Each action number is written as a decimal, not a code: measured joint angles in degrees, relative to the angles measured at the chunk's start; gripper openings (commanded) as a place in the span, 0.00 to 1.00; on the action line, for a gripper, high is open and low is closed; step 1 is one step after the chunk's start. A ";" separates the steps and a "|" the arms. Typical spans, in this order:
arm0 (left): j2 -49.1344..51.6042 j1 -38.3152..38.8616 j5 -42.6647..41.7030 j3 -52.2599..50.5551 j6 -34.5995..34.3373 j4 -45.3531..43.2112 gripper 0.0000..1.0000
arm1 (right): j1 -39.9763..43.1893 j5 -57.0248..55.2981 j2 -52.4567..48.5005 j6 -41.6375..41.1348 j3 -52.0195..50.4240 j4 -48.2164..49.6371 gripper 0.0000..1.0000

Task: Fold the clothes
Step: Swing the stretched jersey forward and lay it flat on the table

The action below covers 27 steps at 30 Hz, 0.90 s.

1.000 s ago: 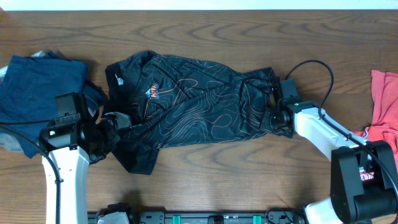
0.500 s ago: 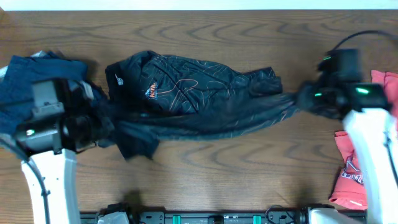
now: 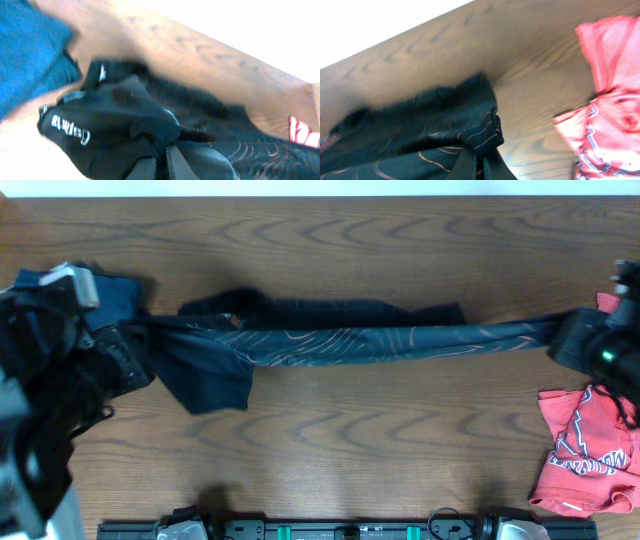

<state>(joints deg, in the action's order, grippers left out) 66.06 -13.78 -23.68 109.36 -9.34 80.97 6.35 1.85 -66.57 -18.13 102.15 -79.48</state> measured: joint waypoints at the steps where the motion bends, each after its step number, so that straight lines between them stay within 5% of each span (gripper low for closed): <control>1: -0.13 0.00 0.00 1.49 0.07 0.11 0.06 | 0.50 -1.36 0.42 0.20 1.79 -0.42 0.01; 9: 0.50 0.11 -0.39 5.05 0.24 0.15 0.06 | 1.31 -7.98 -1.40 1.81 5.40 -1.79 0.01; 18: 17.14 7.69 -0.02 5.07 3.52 -2.78 0.06 | 1.31 -7.19 -19.71 4.70 5.20 0.28 0.01; 27: 35.26 11.02 3.37 4.44 4.63 -28.44 0.06 | 1.31 -5.07 -30.69 5.14 4.70 25.77 0.01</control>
<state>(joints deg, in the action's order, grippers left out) 101.32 -2.76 -20.32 113.80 -4.71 52.53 7.66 -3.22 -97.25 -12.99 106.85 -53.71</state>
